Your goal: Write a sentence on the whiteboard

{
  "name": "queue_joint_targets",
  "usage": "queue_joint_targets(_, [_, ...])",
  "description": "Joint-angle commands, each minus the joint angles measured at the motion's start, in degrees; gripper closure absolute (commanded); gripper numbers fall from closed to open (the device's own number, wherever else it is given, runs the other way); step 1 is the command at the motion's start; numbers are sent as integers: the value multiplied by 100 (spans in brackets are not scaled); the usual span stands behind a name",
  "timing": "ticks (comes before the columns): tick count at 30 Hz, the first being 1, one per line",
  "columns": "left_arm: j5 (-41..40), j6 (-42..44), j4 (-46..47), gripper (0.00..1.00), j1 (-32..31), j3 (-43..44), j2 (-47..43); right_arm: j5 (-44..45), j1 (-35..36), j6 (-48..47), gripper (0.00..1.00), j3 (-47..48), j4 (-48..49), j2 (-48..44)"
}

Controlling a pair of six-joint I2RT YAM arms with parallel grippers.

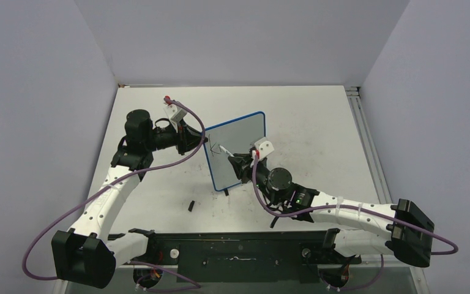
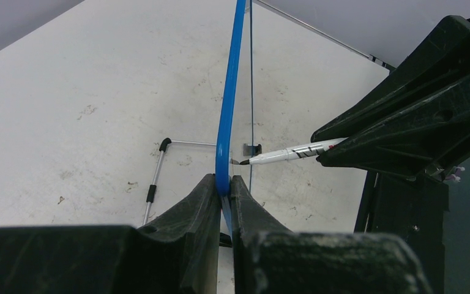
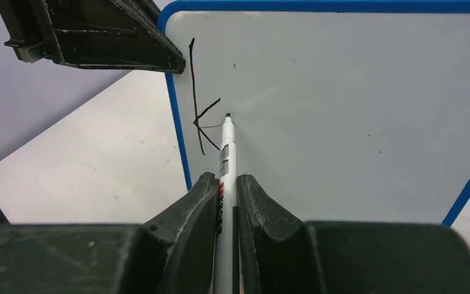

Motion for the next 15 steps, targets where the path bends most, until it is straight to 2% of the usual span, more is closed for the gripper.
queue_joint_targets(1, [153, 314, -256, 100, -25, 13, 78, -93, 30, -59, 95, 216, 233, -341])
queue_joint_targets(15, [117, 358, -309, 100, -17, 5, 69, -383, 9, -155, 95, 199, -319, -858])
